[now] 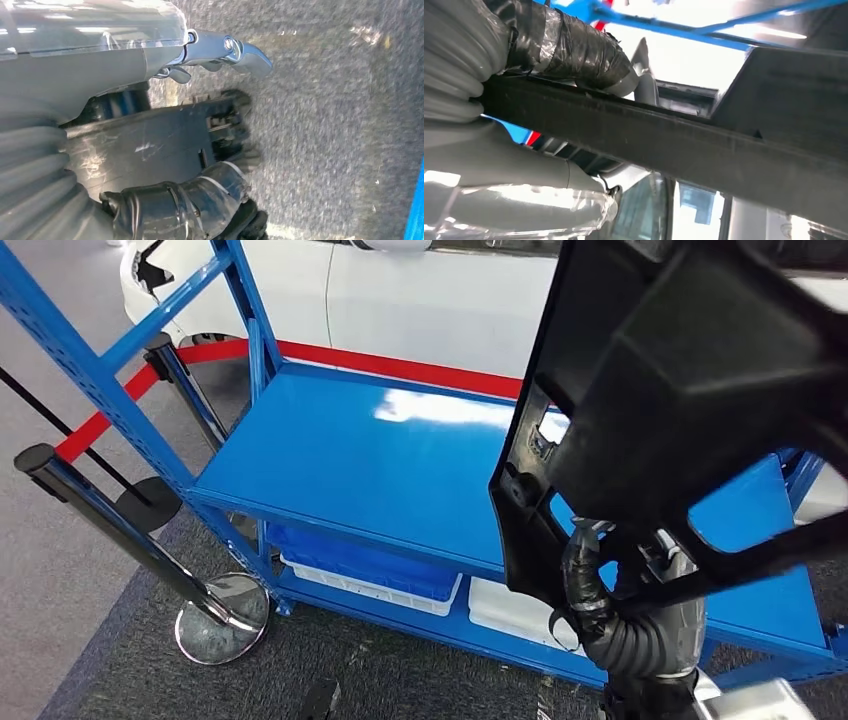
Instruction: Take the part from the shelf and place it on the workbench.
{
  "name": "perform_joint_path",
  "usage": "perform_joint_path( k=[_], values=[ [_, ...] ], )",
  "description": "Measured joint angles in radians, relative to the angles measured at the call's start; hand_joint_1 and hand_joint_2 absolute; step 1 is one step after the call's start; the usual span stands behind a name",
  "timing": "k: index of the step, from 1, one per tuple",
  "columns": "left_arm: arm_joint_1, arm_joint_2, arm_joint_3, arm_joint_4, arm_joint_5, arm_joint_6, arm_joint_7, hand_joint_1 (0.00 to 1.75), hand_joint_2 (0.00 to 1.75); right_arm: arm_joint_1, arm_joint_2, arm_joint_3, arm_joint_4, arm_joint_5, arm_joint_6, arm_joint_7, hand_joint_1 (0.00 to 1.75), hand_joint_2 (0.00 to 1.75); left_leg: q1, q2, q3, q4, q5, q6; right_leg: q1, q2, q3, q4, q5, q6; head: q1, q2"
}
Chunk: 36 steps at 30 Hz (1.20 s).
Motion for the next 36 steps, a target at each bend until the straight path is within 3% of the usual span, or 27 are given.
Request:
perform_joint_path(
  k=[3,4,7,9,10,11,13,15,19,20,21,23,24,25,26,28,30,31,34,35,36],
  values=[
    [0.008,0.000,0.006,0.000,0.002,0.000,0.009,0.00,1.75,0.016,0.025,0.012,-0.018,-0.050,-0.001,-0.076,1.75,1.75,0.000,-0.002,-0.013,0.007,0.001,-0.012,0.003,0.000,-0.014,0.005,0.010,-0.024,0.000,0.000],
    [0.009,0.000,0.007,0.000,0.000,-0.001,0.015,0.00,1.75,0.018,0.033,0.019,-0.021,-0.062,0.001,-0.089,1.75,1.75,0.002,0.000,-0.020,0.022,-0.015,-0.017,0.003,-0.001,-0.017,0.003,0.015,-0.031,-0.002,0.000],
    [0.009,-0.001,0.010,0.000,-0.010,-0.004,0.035,0.00,1.75,0.022,0.054,0.038,-0.023,-0.092,0.008,-0.116,1.75,1.75,0.006,0.006,-0.070,0.167,-0.121,-0.029,0.006,-0.009,-0.029,-0.002,0.031,-0.048,-0.009,0.000],
    [0.009,-0.001,0.011,0.000,-0.018,-0.009,0.049,0.00,1.75,0.023,0.065,0.051,-0.023,-0.116,0.013,-0.132,1.75,1.75,0.007,0.006,-0.090,0.252,-0.162,-0.029,0.013,-0.013,-0.044,-0.002,0.043,-0.052,-0.009,0.000],
    [0.009,-0.001,0.012,0.000,-0.023,-0.013,0.056,0.00,1.75,0.023,0.070,0.058,-0.023,-0.133,0.016,-0.143,1.75,1.75,0.006,0.006,-0.080,0.252,-0.160,-0.025,0.016,-0.013,-0.052,-0.002,0.050,-0.053,-0.009,0.000],
    [0.008,-0.001,0.012,0.000,-0.028,-0.016,0.063,0.00,1.75,0.023,0.075,0.064,-0.022,-0.151,0.020,-0.155,1.75,1.75,0.004,0.006,-0.050,0.213,-0.143,-0.020,0.018,-0.014,-0.061,-0.003,0.057,-0.054,-0.008,0.000],
    [0.005,-0.001,0.012,0.000,-0.033,-0.019,0.075,0.00,1.75,0.021,0.086,0.074,-0.022,-0.183,0.026,-0.177,1.75,1.75,-0.004,0.006,0.043,0.068,-0.101,-0.006,0.020,-0.013,-0.076,-0.005,0.074,-0.053,-0.008,0.000],
    [0.000,-0.001,0.012,0.000,-0.034,-0.020,0.082,0.00,1.75,0.018,0.097,0.085,-0.020,-0.207,0.030,-0.194,1.75,1.75,-0.015,0.007,0.095,-0.032,-0.073,0.005,0.016,-0.013,-0.083,-0.013,0.093,-0.045,-0.009,0.000],
    [-0.001,0.000,0.012,0.000,-0.026,-0.019,0.087,0.00,1.75,0.013,0.112,0.101,-0.009,-0.251,0.036,-0.217,1.75,1.75,-0.025,0.007,0.086,-0.062,-0.033,0.020,0.009,-0.015,-0.081,-0.034,0.121,-0.023,-0.009,0.000],
    [-0.001,0.000,0.012,0.000,-0.022,-0.020,0.088,0.00,1.75,0.012,0.114,0.104,-0.005,-0.264,0.038,-0.222,1.75,1.75,-0.024,0.009,0.083,-0.075,-0.015,0.025,0.010,-0.014,-0.085,-0.025,0.102,-0.021,-0.009,0.000],
    [-0.001,0.000,0.013,0.000,-0.015,-0.020,0.090,0.00,1.75,0.010,0.115,0.106,-0.002,-0.278,0.039,-0.227,1.75,1.75,-0.021,0.011,0.075,-0.086,0.003,0.029,0.013,-0.013,-0.094,0.002,0.063,-0.019,-0.008,0.000],
    [-0.002,-0.001,0.018,0.000,0.005,-0.023,0.092,0.00,1.75,0.005,0.119,0.109,0.009,-0.320,0.042,-0.244,1.75,1.75,-0.019,0.014,0.047,-0.090,0.033,0.035,0.017,-0.011,-0.116,0.111,-0.047,-0.019,-0.005,0.000],
    [-0.002,-0.001,0.022,0.000,0.017,-0.025,0.091,0.00,1.75,0.004,0.122,0.109,0.016,-0.345,0.043,-0.256,1.75,1.75,-0.019,0.015,0.028,-0.087,0.044,0.035,0.017,-0.011,-0.121,0.167,-0.077,-0.018,-0.003,0.000],
    [-0.001,-0.001,0.027,0.000,0.031,-0.027,0.087,0.00,1.75,0.002,0.127,0.110,0.026,-0.374,0.044,-0.271,1.75,1.75,-0.019,0.016,0.009,-0.082,0.056,0.033,0.016,-0.012,-0.115,0.205,-0.081,-0.016,-0.002,0.000],
    [0.000,-0.001,0.033,0.000,0.044,-0.028,0.081,0.00,1.75,0.000,0.134,0.112,0.036,-0.398,0.044,-0.287,1.75,1.75,-0.017,0.017,-0.012,-0.075,0.066,0.030,0.016,-0.012,-0.095,0.210,-0.061,-0.014,-0.002,0.000],
    [0.003,-0.001,0.048,0.000,0.065,-0.028,0.066,0.00,1.75,-0.007,0.155,0.118,0.061,-0.424,0.039,-0.308,1.75,1.75,-0.012,0.017,-0.053,-0.054,0.081,0.020,0.012,-0.012,-0.012,0.132,-0.023,-0.008,-0.001,0.000],
    [0.010,0.000,0.062,0.000,0.077,-0.025,0.056,0.00,1.75,-0.013,0.180,0.130,0.083,-0.423,0.027,-0.312,1.75,1.75,-0.012,0.016,-0.083,-0.026,0.091,0.010,0.013,-0.010,0.069,0.019,-0.042,-0.011,0.000,0.000],
    [0.013,0.001,0.067,0.000,0.081,-0.023,0.054,0.00,1.75,-0.015,0.190,0.134,0.092,-0.420,0.022,-0.311,1.75,1.75,-0.014,0.015,-0.090,-0.016,0.095,0.005,0.014,-0.007,0.086,-0.012,-0.058,-0.016,0.001,0.000],
    [0.021,0.003,0.078,0.000,0.084,-0.021,0.056,0.00,1.75,-0.016,0.210,0.141,0.115,-0.414,0.016,-0.309,1.75,1.75,-0.012,0.010,-0.099,-0.004,0.102,-0.006,0.017,-0.006,0.074,-0.018,-0.050,-0.042,0.007,0.000],
    [0.022,0.003,0.080,0.000,0.085,-0.021,0.060,0.00,1.75,-0.017,0.216,0.142,0.121,-0.408,0.012,-0.306,1.75,1.75,-0.009,0.009,-0.107,0.011,0.080,-0.011,0.017,-0.009,0.065,-0.019,-0.040,-0.051,0.004,0.000],
    [0.023,0.004,0.083,0.000,0.084,-0.023,0.070,0.00,1.75,-0.017,0.221,0.143,0.126,-0.397,0.007,-0.299,1.75,1.75,-0.006,0.008,-0.117,0.041,0.040,-0.017,0.016,-0.011,0.055,-0.019,-0.029,-0.059,0.001,0.000]
  ],
)
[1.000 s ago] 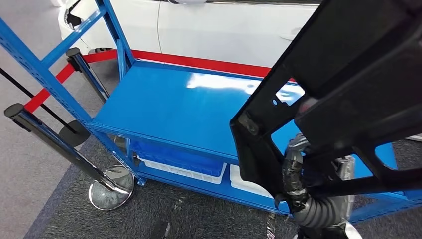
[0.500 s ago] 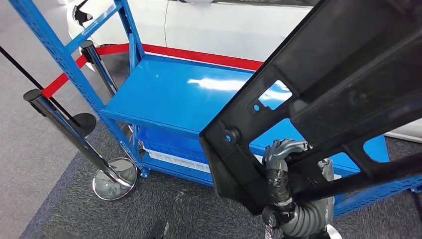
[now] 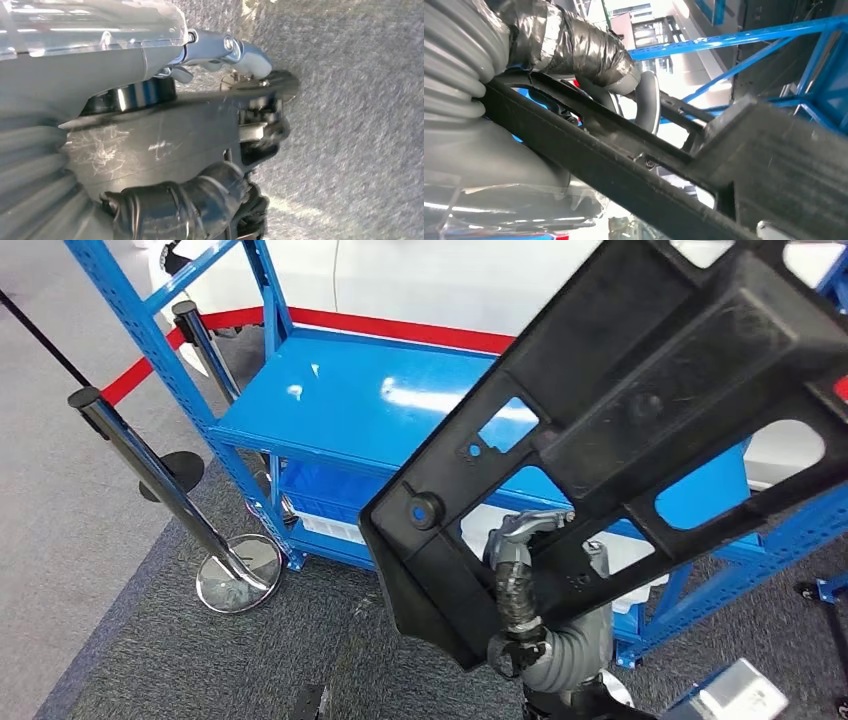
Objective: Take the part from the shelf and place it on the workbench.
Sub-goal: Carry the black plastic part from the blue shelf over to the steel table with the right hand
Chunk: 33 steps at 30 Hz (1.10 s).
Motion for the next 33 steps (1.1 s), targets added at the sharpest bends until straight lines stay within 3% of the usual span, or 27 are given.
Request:
perform_joint_path(
  k=[2,3,5,7,9,10,12,14,16,18,19,21,22,23,24,26,28,29,31,33],
  values=[
    [-0.002,0.000,0.005,0.000,-0.010,-0.007,0.029,0.00,1.75,0.006,0.005,0.000,0.004,0.030,-0.007,0.022,1.75,1.75,0.003,0.001,-0.024,0.109,-0.105,-0.009,0.003,-0.001,-0.024,0.000,0.023,-0.006,-0.007,0.000],
    [-0.003,0.000,0.006,0.000,-0.019,-0.011,0.045,0.00,1.75,0.014,0.004,-0.003,0.002,0.043,-0.009,0.034,1.75,1.75,0.004,0.001,-0.031,0.167,-0.138,-0.010,0.006,-0.002,-0.037,0.001,0.034,-0.006,-0.008,0.000],
    [-0.004,0.000,0.007,0.000,-0.037,-0.016,0.065,0.00,1.75,0.038,-0.002,-0.013,-0.010,0.057,-0.012,0.055,1.75,1.75,0.003,0.001,-0.019,0.232,-0.141,-0.003,0.012,-0.003,-0.065,0.001,0.055,-0.008,-0.007,0.000],
    [-0.004,0.000,0.007,0.000,-0.049,-0.024,0.058,0.00,1.75,0.072,-0.016,-0.034,-0.037,0.073,-0.015,0.078,1.75,1.75,-0.004,-0.001,0.061,0.165,-0.091,0.016,0.017,-0.002,-0.092,0.001,0.076,-0.009,-0.007,0.000],
    [-0.005,0.000,0.007,0.000,-0.058,-0.041,0.020,0.00,1.75,0.112,-0.033,-0.065,-0.080,0.097,-0.017,0.102,1.75,1.75,-0.017,-0.002,0.180,0.005,-0.088,0.038,0.017,0.000,-0.109,-0.001,0.096,-0.006,-0.006,0.000],
    [-0.007,0.001,0.007,0.000,-0.062,-0.048,-0.001,0.00,1.75,0.130,-0.040,-0.079,-0.100,0.105,-0.018,0.110,1.75,1.75,-0.023,-0.003,0.219,-0.056,-0.100,0.044,0.014,-0.001,-0.111,-0.005,0.105,-0.002,-0.006,0.000],
    [-0.014,0.001,0.007,0.000,-0.066,-0.053,-0.027,0.00,1.75,0.159,-0.050,-0.101,-0.130,0.103,-0.018,0.111,1.75,1.75,-0.031,-0.003,0.247,-0.115,-0.104,0.051,0.006,-0.001,-0.109,-0.019,0.126,0.009,-0.007,0.000],
    [-0.020,0.002,0.007,0.000,-0.070,-0.053,-0.032,0.00,1.75,0.187,-0.055,-0.115,-0.148,0.085,-0.018,0.095,1.75,1.75,-0.031,0.003,0.247,-0.143,-0.071,0.060,0.004,0.001,-0.112,-0.020,0.122,0.017,-0.008,0.000],
    [-0.024,0.003,0.007,0.000,-0.073,-0.053,-0.032,0.00,1.75,0.207,-0.058,-0.127,-0.157,0.074,-0.018,0.079,1.75,1.75,-0.024,0.011,0.236,-0.165,-0.037,0.067,0.007,0.004,-0.130,0.038,0.046,0.022,-0.003,0.000],
    [-0.026,0.002,0.007,0.000,-0.074,-0.054,-0.031,0.00,1.75,0.217,-0.060,-0.135,-0.162,0.072,-0.018,0.073,1.75,1.75,-0.021,0.015,0.205,-0.159,-0.017,0.068,0.006,0.004,-0.154,0.151,-0.043,0.029,0.001,0.000],
    [-0.026,0.002,0.007,0.000,-0.076,-0.055,-0.028,0.00,1.75,0.222,-0.060,-0.139,-0.164,0.072,-0.018,0.072,1.75,1.75,-0.019,0.017,0.187,-0.152,-0.009,0.064,0.003,0.004,-0.158,0.202,-0.057,0.035,0.001,0.000],
    [-0.027,0.001,0.007,0.000,-0.085,-0.051,-0.009,0.00,1.75,0.232,-0.061,-0.146,-0.166,0.071,-0.018,0.069,1.75,1.75,-0.012,0.019,0.144,-0.128,0.004,0.055,-0.005,0.003,-0.133,0.229,-0.018,0.049,0.001,0.000],
    [-0.028,0.001,0.006,0.000,-0.092,-0.047,0.008,0.00,1.75,0.236,-0.061,-0.150,-0.166,0.070,-0.018,0.066,1.75,1.75,-0.006,0.020,0.122,-0.112,0.009,0.049,-0.011,0.003,-0.101,0.200,0.011,0.059,0.001,0.000],
    [-0.029,0.002,0.006,0.000,-0.101,-0.043,0.026,0.00,1.75,0.240,-0.061,-0.156,-0.167,0.067,-0.018,0.061,1.75,1.75,-0.003,0.019,0.097,-0.091,0.011,0.042,-0.015,0.002,-0.056,0.143,0.017,0.070,0.003,0.000],
    [-0.029,0.002,0.004,0.000,-0.108,-0.038,0.042,0.00,1.75,0.244,-0.060,-0.160,-0.168,0.062,-0.018,0.056,1.75,1.75,0.000,0.018,0.076,-0.069,0.013,0.036,-0.016,0.004,-0.017,0.088,0.008,0.071,0.004,0.000],
    [-0.028,0.003,0.003,0.000,-0.115,-0.029,0.059,0.00,1.75,0.254,-0.060,-0.168,-0.171,0.048,-0.017,0.043,1.75,1.75,0.000,0.015,0.051,-0.037,0.017,0.026,-0.013,0.007,0.019,0.022,-0.027,0.061,0.005,0.000],
    [-0.026,0.003,0.002,0.000,-0.106,-0.024,0.049,0.00,1.75,0.258,-0.058,-0.171,-0.173,0.032,-0.017,0.028,1.75,1.75,0.002,0.012,0.044,-0.029,0.025,0.018,-0.011,0.007,0.005,0.023,-0.024,0.038,0.005,0.000],
    [-0.026,0.003,0.002,0.000,-0.096,-0.024,0.034,0.00,1.75,0.255,-0.055,-0.171,-0.171,0.024,-0.017,0.020,1.75,1.75,0.004,0.011,0.038,-0.022,0.015,0.013,-0.010,0.006,-0.003,0.023,-0.016,0.027,0.006,0.000],
    [-0.026,0.003,0.002,0.000,-0.067,-0.034,-0.009,0.00,1.75,0.240,-0.043,-0.171,-0.163,0.012,-0.016,0.002,1.75,1.75,0.009,0.010,0.019,0.029,-0.054,0.001,-0.012,0.004,-0.025,0.020,0.008,0.009,0.002,0.000],
    [-0.029,0.004,0.002,0.000,-0.042,-0.048,-0.047,0.00,1.75,0.215,-0.027,-0.170,-0.147,0.002,-0.015,-0.015,1.75,1.75,0.011,0.009,-0.002,0.133,-0.151,-0.006,-0.008,0.004,-0.052,0.018,0.033,0.002,-0.003,0.000]
  ],
)
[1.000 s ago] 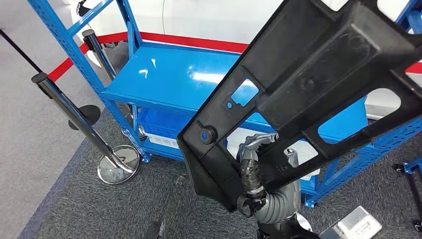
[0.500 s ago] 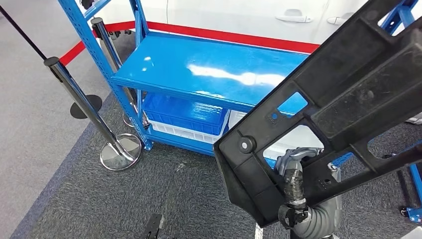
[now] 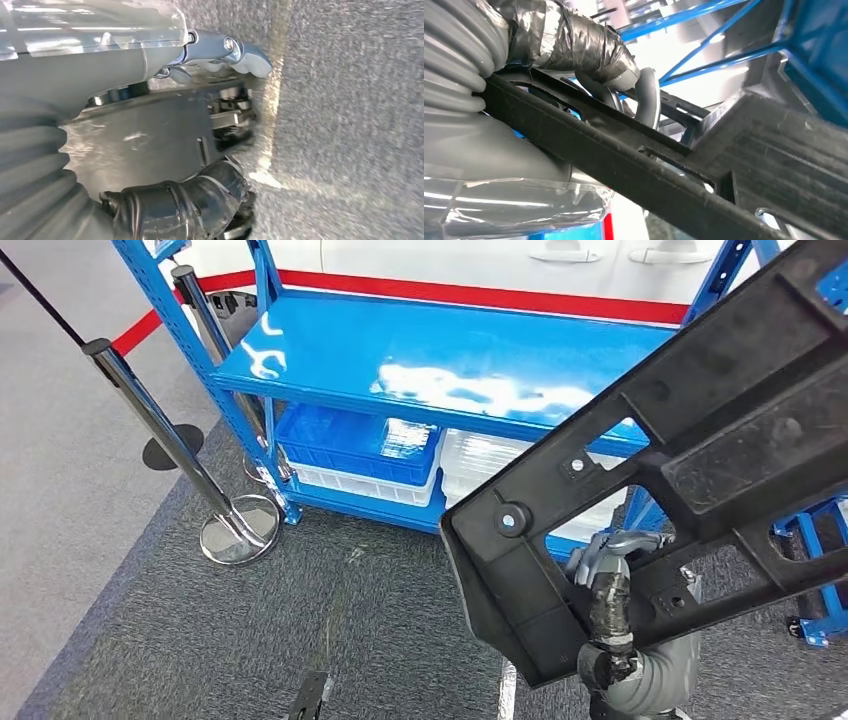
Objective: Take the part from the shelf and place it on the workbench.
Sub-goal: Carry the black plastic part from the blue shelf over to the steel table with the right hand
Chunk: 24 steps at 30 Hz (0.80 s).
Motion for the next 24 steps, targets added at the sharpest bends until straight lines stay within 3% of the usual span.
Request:
perform_joint_path(
  k=[1,2,4,5,6,8,9,11,12,13,14,16,17,18,19,20,21,23,24],
  values=[
    [-0.002,0.000,0.001,0.000,0.007,-0.005,-0.008,0.00,1.75,-0.014,0.008,0.002,0.011,-0.006,0.001,-0.008,1.75,1.75,0.000,0.000,-0.005,0.053,-0.026,0.000,0.003,-0.001,-0.015,0.000,0.013,-0.001,0.000,0.000],
    [-0.004,0.000,0.001,0.000,0.011,-0.006,-0.007,0.00,1.75,-0.027,0.016,0.004,0.023,-0.012,0.002,-0.016,1.75,1.75,0.000,-0.001,-0.002,0.088,-0.030,0.002,0.007,-0.002,-0.031,0.000,0.025,-0.002,0.000,0.000],
    [-0.005,0.000,0.002,0.000,0.008,0.000,0.017,0.00,1.75,-0.047,0.034,0.009,0.051,-0.026,0.004,-0.031,1.75,1.75,-0.003,-0.002,0.046,0.072,0.015,0.014,0.012,-0.005,-0.061,0.001,0.048,-0.003,0.000,0.000],
    [-0.005,0.000,0.002,0.000,0.004,0.006,0.031,0.00,1.75,-0.054,0.043,0.010,0.063,-0.033,0.005,-0.039,1.75,1.75,-0.008,-0.003,0.090,0.021,0.041,0.022,0.014,-0.005,-0.074,0.000,0.059,-0.004,0.000,0.000],
    [-0.006,0.000,0.002,0.000,0.001,0.014,0.043,0.00,1.75,-0.059,0.051,0.011,0.074,-0.038,0.006,-0.047,1.75,1.75,-0.014,-0.004,0.148,-0.060,0.045,0.033,0.013,-0.005,-0.084,-0.002,0.071,-0.003,0.000,0.000],
    [-0.009,0.002,0.002,0.000,-0.003,0.025,0.053,0.00,1.75,-0.068,0.066,0.013,0.090,-0.046,0.007,-0.061,1.75,1.75,-0.027,-0.004,0.238,-0.199,0.032,0.044,0.008,-0.008,-0.087,-0.016,0.095,0.004,0.001,0.000],
    [-0.010,0.002,0.002,0.000,-0.004,0.030,0.054,0.00,1.75,-0.071,0.073,0.014,0.098,-0.049,0.007,-0.066,1.75,1.75,-0.033,-0.004,0.259,-0.241,0.028,0.047,0.003,-0.010,-0.084,-0.027,0.107,0.010,-0.001,0.000],
    [-0.009,0.003,0.002,0.000,-0.001,0.039,0.048,0.00,1.75,-0.075,0.080,0.016,0.109,-0.058,0.007,-0.070,1.75,1.75,-0.039,-0.006,0.260,-0.271,0.062,0.052,-0.004,-0.012,-0.078,-0.050,0.130,0.021,-0.004,0.000],
    [-0.009,0.003,0.002,0.000,0.001,0.041,0.043,0.00,1.75,-0.075,0.082,0.017,0.114,-0.064,0.007,-0.071,1.75,1.75,-0.039,-0.004,0.259,-0.287,0.081,0.054,-0.005,-0.011,-0.081,-0.054,0.125,0.024,-0.005,0.000],
    [-0.010,0.004,0.002,0.000,0.003,0.042,0.036,0.00,1.75,-0.076,0.083,0.017,0.118,-0.071,0.007,-0.071,1.75,1.75,-0.037,-0.002,0.253,-0.301,0.100,0.057,-0.002,-0.009,-0.088,-0.042,0.099,0.026,-0.004,0.000],
    [-0.010,0.003,0.002,0.000,0.004,0.041,0.030,0.00,1.75,-0.077,0.083,0.018,0.121,-0.080,0.007,-0.072,1.75,1.75,-0.034,0.000,0.244,-0.310,0.118,0.058,0.001,-0.008,-0.098,-0.010,0.055,0.026,-0.002,0.000],
    [-0.009,0.001,0.002,0.000,0.000,0.039,0.025,0.00,1.75,-0.081,0.083,0.022,0.128,-0.109,0.007,-0.078,1.75,1.75,-0.033,-0.001,0.211,-0.304,0.136,0.060,0.004,-0.007,-0.124,0.107,-0.040,0.029,0.002,0.000],
    [-0.009,-0.001,0.002,0.000,-0.003,0.041,0.026,0.00,1.75,-0.084,0.082,0.025,0.131,-0.128,0.008,-0.083,1.75,1.75,-0.033,-0.003,0.193,-0.296,0.143,0.060,0.005,-0.007,-0.132,0.167,-0.055,0.032,0.003,0.000],
    [-0.008,-0.003,0.002,0.000,-0.005,0.044,0.027,0.00,1.75,-0.088,0.081,0.029,0.136,-0.147,0.009,-0.088,1.75,1.75,-0.032,-0.007,0.174,-0.287,0.149,0.059,0.006,-0.007,-0.131,0.207,-0.044,0.034,0.003,0.000],
    [-0.008,-0.005,0.002,0.000,-0.004,0.049,0.029,0.00,1.75,-0.094,0.080,0.033,0.141,-0.165,0.011,-0.093,1.75,1.75,-0.031,-0.011,0.154,-0.276,0.155,0.056,0.006,-0.006,-0.115,0.215,-0.014,0.037,0.003,0.000],
    [-0.008,-0.007,0.002,0.000,-0.002,0.054,0.030,0.00,1.75,-0.102,0.078,0.036,0.147,-0.181,0.014,-0.097,1.75,1.75,-0.028,-0.016,0.134,-0.262,0.160,0.052,0.005,-0.003,-0.084,0.189,0.017,0.039,0.003,0.000],
    [-0.009,-0.008,0.002,0.000,0.001,0.059,0.031,0.00,1.75,-0.110,0.077,0.040,0.154,-0.196,0.018,-0.102,1.75,1.75,-0.026,-0.021,0.116,-0.247,0.164,0.049,0.003,0.009,-0.044,0.137,0.024,0.040,0.003,0.000],
    [-0.010,-0.010,0.002,0.000,0.009,0.067,0.031,0.00,1.75,-0.125,0.077,0.045,0.168,-0.219,0.029,-0.111,1.75,1.75,-0.025,-0.035,0.082,-0.214,0.167,0.041,0.000,0.041,0.034,0.024,-0.008,0.038,0.003,0.000],
    [-0.010,-0.011,0.003,0.000,0.013,0.070,0.031,0.00,1.75,-0.132,0.076,0.048,0.176,-0.227,0.034,-0.115,1.75,1.75,-0.025,-0.043,0.070,-0.203,0.171,0.036,0.001,0.051,0.053,-0.007,-0.032,0.035,0.003,0.000]
  ],
)
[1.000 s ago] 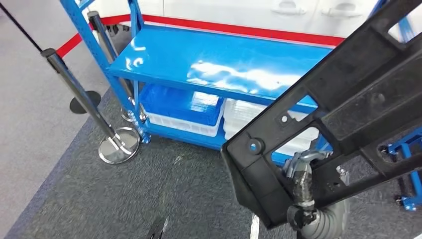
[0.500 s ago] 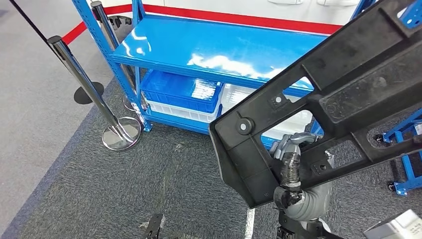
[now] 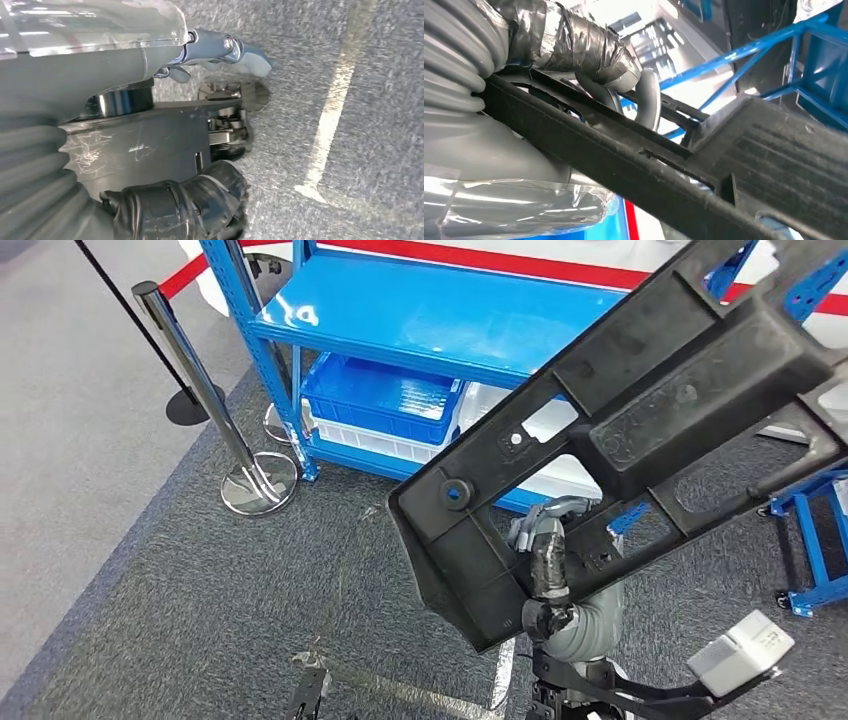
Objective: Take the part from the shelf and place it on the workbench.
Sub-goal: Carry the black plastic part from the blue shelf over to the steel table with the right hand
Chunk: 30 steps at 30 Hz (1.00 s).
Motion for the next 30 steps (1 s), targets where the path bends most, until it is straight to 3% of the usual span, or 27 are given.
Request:
perform_joint_path(
  k=[2,4,7,9,10,11,13,15,17,18,20,22,23,24,25,27,28,30],
  values=[
    [0.003,0.000,0.000,0.000,0.005,0.004,0.000,0.00,1.75,-0.012,0.000,0.008,0.014,-0.009,0.005,-0.006,1.75,1.75,0.002,-0.016,-0.013,0.010,0.008,-0.010,0.002,-0.012,0.008,-0.017,-0.009,-0.010,0.001,0.000],
    [0.008,0.000,0.001,0.000,0.008,0.005,0.000,0.00,1.75,-0.021,0.000,0.014,0.025,-0.012,0.006,-0.007,1.75,1.75,0.005,-0.009,-0.029,0.038,-0.012,-0.022,0.001,-0.033,0.007,-0.021,-0.001,-0.023,-0.002,0.000],
    [0.011,-0.002,0.001,0.000,0.008,0.005,0.000,0.00,1.75,-0.029,0.001,0.020,0.036,-0.013,0.007,-0.008,1.75,1.75,0.017,0.019,-0.092,0.196,-0.101,-0.044,0.003,-0.067,0.003,-0.023,0.006,-0.034,-0.010,0.000],
    [0.014,-0.003,0.001,0.000,0.008,0.005,0.000,0.00,1.75,-0.031,0.001,0.026,0.044,-0.013,0.007,-0.008,1.75,1.75,0.025,0.026,-0.118,0.275,-0.122,-0.051,0.006,-0.089,0.001,-0.022,0.007,-0.034,-0.010,0.000],
    [0.015,-0.003,0.001,0.000,0.009,0.005,0.000,0.00,1.75,-0.031,0.001,0.028,0.048,-0.013,0.007,-0.008,1.75,1.75,0.027,0.028,-0.108,0.266,-0.107,-0.051,0.006,-0.099,0.000,-0.021,0.006,-0.034,-0.010,0.000],
    [0.016,-0.003,0.001,0.000,0.009,0.005,0.000,0.00,1.75,-0.033,0.001,0.030,0.051,-0.014,0.007,-0.008,1.75,1.75,0.029,0.033,-0.081,0.220,-0.079,-0.050,0.007,-0.108,0.001,-0.021,0.006,-0.033,-0.010,0.000],
    [0.016,-0.003,0.001,0.000,0.009,0.005,0.002,0.00,1.75,-0.040,0.001,0.034,0.056,-0.018,0.009,-0.009,1.75,1.75,0.022,0.061,-0.008,0.090,-0.034,-0.043,0.008,-0.123,0.002,-0.023,0.005,-0.029,-0.010,0.000],
    [0.015,-0.003,0.001,0.000,0.009,0.005,0.008,0.00,1.75,-0.048,0.001,0.041,0.062,-0.028,0.014,-0.011,1.75,1.75,0.007,0.085,0.031,0.014,-0.027,-0.033,0.009,-0.135,0.003,-0.029,0.007,-0.022,-0.009,0.000],
    [0.017,-0.003,0.002,0.000,0.011,0.005,0.019,0.00,1.75,-0.057,0.001,0.051,0.071,-0.046,0.020,-0.015,1.75,1.75,-0.003,0.079,0.034,-0.004,-0.026,-0.022,0.008,-0.147,0.005,-0.036,0.009,-0.014,-0.009,0.000],
    [0.018,-0.003,0.002,0.000,0.013,0.005,0.025,0.00,1.75,-0.064,0.002,0.057,0.078,-0.057,0.024,-0.019,1.75,1.75,-0.001,0.071,0.037,-0.012,-0.024,-0.016,0.006,-0.146,0.004,-0.035,0.005,-0.009,-0.009,0.000],
    [0.020,-0.003,0.003,0.000,0.019,0.004,0.031,0.00,1.75,-0.078,0.006,0.068,0.093,-0.079,0.039,-0.030,1.75,1.75,0.003,0.055,0.044,-0.027,-0.018,-0.001,0.005,-0.113,-0.016,0.006,-0.024,-0.006,-0.009,0.000],
    [0.019,-0.004,0.004,0.000,0.026,0.001,0.033,0.00,1.75,-0.085,0.008,0.077,0.107,-0.097,0.056,-0.040,1.75,1.75,0.006,0.037,0.047,-0.030,-0.016,0.011,0.006,-0.071,-0.075,0.123,-0.076,-0.009,-0.007,0.000],
    [0.020,-0.004,0.006,0.000,0.028,-0.002,0.033,0.00,1.75,-0.087,0.009,0.081,0.114,-0.105,0.064,-0.044,1.75,1.75,0.005,0.026,0.047,-0.028,-0.016,0.014,0.007,-0.063,-0.111,0.190,-0.098,-0.010,-0.006,0.000],
    [0.021,-0.005,0.007,0.000,0.030,-0.005,0.032,0.00,1.75,-0.089,0.009,0.085,0.122,-0.114,0.070,-0.046,1.75,1.75,0.005,0.013,0.047,-0.025,-0.017,0.015,0.008,-0.059,-0.139,0.237,-0.104,-0.009,-0.006,0.000],
    [0.022,-0.006,0.007,0.000,0.032,-0.009,0.032,0.00,1.75,-0.090,0.009,0.089,0.130,-0.122,0.077,-0.048,1.75,1.75,0.006,-0.001,0.047,-0.021,-0.019,0.015,0.007,-0.057,-0.152,0.251,-0.091,-0.008,-0.006,0.000],
    [0.026,-0.006,0.007,0.000,0.033,-0.016,0.033,0.00,1.75,-0.092,0.009,0.095,0.140,-0.138,0.090,-0.055,1.75,1.75,0.010,-0.032,0.045,-0.005,-0.027,0.010,0.003,-0.046,-0.121,0.163,-0.019,-0.004,-0.005,0.000],
    [0.029,-0.006,0.007,0.000,0.032,-0.018,0.035,0.00,1.75,-0.093,0.008,0.097,0.144,-0.145,0.096,-0.059,1.75,1.75,0.012,-0.046,0.041,0.008,-0.034,0.005,-0.002,-0.026,-0.096,0.104,0.008,-0.002,-0.005,0.000],
    [0.033,-0.006,0.007,0.000,0.029,-0.022,0.042,0.00,1.75,-0.091,0.009,0.101,0.149,-0.155,0.104,-0.067,1.75,1.75,0.014,-0.069,0.026,0.035,-0.044,-0.006,-0.007,0.014,-0.064,0.030,0.028,0.002,-0.004,0.000]
  ],
)
